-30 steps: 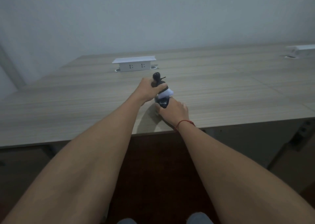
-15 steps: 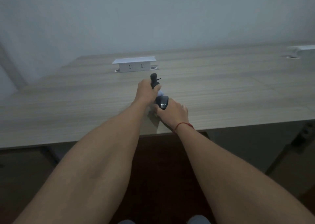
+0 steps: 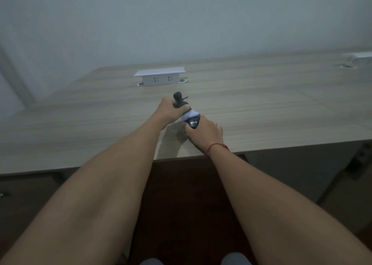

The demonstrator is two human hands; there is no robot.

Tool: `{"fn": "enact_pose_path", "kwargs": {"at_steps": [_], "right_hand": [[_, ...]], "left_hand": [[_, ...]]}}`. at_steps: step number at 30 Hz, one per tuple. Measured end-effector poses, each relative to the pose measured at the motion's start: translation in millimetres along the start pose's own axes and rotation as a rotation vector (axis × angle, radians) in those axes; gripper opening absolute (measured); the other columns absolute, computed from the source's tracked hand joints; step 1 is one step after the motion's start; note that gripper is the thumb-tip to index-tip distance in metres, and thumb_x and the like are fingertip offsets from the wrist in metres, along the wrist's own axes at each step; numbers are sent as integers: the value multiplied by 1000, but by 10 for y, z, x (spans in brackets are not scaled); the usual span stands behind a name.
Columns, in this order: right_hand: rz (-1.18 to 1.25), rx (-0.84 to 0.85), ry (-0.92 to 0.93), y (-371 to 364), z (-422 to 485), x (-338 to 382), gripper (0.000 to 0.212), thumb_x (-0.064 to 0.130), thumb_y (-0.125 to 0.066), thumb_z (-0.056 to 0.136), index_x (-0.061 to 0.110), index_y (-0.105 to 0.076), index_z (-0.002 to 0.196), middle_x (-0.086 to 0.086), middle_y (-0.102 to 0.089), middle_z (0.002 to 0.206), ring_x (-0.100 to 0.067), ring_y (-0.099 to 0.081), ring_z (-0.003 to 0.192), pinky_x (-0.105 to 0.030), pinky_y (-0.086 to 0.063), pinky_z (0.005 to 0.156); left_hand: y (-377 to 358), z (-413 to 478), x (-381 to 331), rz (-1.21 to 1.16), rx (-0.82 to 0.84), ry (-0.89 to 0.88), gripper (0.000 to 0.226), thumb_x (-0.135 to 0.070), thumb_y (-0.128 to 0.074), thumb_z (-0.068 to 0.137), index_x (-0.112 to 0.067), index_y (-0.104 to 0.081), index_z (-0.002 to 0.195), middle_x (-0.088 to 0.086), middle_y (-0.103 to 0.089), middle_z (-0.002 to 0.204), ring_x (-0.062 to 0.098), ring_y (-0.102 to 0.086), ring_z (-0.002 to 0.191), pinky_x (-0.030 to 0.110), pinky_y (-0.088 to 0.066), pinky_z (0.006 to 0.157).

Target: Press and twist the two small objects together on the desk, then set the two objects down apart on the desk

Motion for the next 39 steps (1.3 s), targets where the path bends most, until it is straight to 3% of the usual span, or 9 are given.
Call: {"fn": "enact_pose_path", "kwargs": {"at_steps": [3,6,8,12,14,20,27,32,39], "right_hand": [[-16,-2,-3,-6,-21,14,58,62,-38,74,20,-62,107,0,-68,98,-22,-61,96,-50,-33,109],[0,21,-3,-17,-5,31,59,63,-35,72,22,-62,105,0,-68,98,-22,-61,97,-51,-31,110],[-1,18,-17,-10,0,23,64,67,-30,69,24,-62,103,1,-69,96,-21,-62,96,-51,-32,108],[1,33,-25,-44,-18,13,71,69,-24,66,22,-62,103,1,-69,95,-21,-63,95,-52,-32,109],[3,36,-33,-9,-33,0,70,69,-31,72,19,-60,110,-2,-69,101,-22,-62,100,-51,-30,111],[2,4,-36,122,-99,10,70,57,-44,84,14,-37,139,-6,-67,116,-28,-59,113,-50,-26,113],[-6,-2,-12,174,-145,71,51,54,-44,86,21,-47,125,-4,-66,113,-27,-58,110,-49,-31,106],[68,6,26,114,-89,103,54,47,-57,85,17,-49,129,-7,-61,122,-28,-59,109,-48,-44,100],[201,-50,-50,94,57,11,41,37,-61,85,18,-53,121,-8,-62,117,-30,-57,109,-38,-49,84]], "left_hand": [[180,-4,77,155,-169,-20,32,-23,-70,85,2,-68,105,17,-68,101,29,-63,95,34,-51,82],[71,-67,76,-119,-29,-1,34,-21,-73,84,1,-67,109,12,-68,100,23,-63,92,29,-53,75],[1,-100,75,-89,20,4,37,-22,-76,81,0,-68,109,11,-69,101,23,-65,95,32,-55,79],[218,-118,132,-4,-191,47,42,-22,-80,75,1,-67,108,13,-69,106,24,-64,96,32,-52,84],[367,-155,231,-29,-284,104,42,-18,-82,72,-1,-67,107,11,-67,106,21,-61,93,27,-49,80],[490,-331,450,118,-358,161,40,-21,-84,67,-13,-53,92,7,-59,103,25,-62,90,39,-58,80],[461,-457,474,222,-363,161,45,-38,-75,75,-4,-65,102,6,-61,106,24,-59,102,28,-40,73],[369,-421,571,260,-279,206,52,-42,-79,62,-5,-70,96,10,-69,102,24,-65,93,29,-47,65],[291,-205,591,276,-340,205,51,-38,-77,70,0,-66,103,14,-64,109,30,-65,96,33,-51,70]]}}
Point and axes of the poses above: each hand's wrist, its own z-axis towards the middle knuckle, its own y-axis out of the back of the hand, x = y × z, the point moved 8 cm from there along z, towards the middle knuckle
